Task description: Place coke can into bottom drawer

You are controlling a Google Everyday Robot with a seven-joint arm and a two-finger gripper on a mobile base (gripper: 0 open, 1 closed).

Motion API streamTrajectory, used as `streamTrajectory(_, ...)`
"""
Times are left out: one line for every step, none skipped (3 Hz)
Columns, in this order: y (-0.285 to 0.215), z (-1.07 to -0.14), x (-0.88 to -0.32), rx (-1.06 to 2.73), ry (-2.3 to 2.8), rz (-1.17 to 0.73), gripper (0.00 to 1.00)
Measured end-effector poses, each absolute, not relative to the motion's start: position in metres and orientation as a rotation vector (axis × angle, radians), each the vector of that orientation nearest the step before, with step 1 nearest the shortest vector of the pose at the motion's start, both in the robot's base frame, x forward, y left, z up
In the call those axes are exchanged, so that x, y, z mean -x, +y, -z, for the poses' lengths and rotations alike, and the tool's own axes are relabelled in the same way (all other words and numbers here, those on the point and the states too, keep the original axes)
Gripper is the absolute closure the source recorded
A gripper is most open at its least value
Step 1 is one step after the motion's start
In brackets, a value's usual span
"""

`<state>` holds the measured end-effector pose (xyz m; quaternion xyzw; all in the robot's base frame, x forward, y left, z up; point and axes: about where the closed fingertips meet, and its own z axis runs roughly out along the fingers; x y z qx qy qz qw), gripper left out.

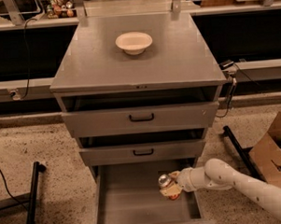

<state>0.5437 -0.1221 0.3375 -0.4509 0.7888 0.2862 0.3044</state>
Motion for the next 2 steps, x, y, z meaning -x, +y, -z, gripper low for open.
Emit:
streamTrajectory(-0.122, -0.289, -0.568, 1.229, 2.083, -0.764, 1.00)
streamTrajectory(-0.105, -0.265, -0.579, 1.335, 2.017, -0.798, 1.00)
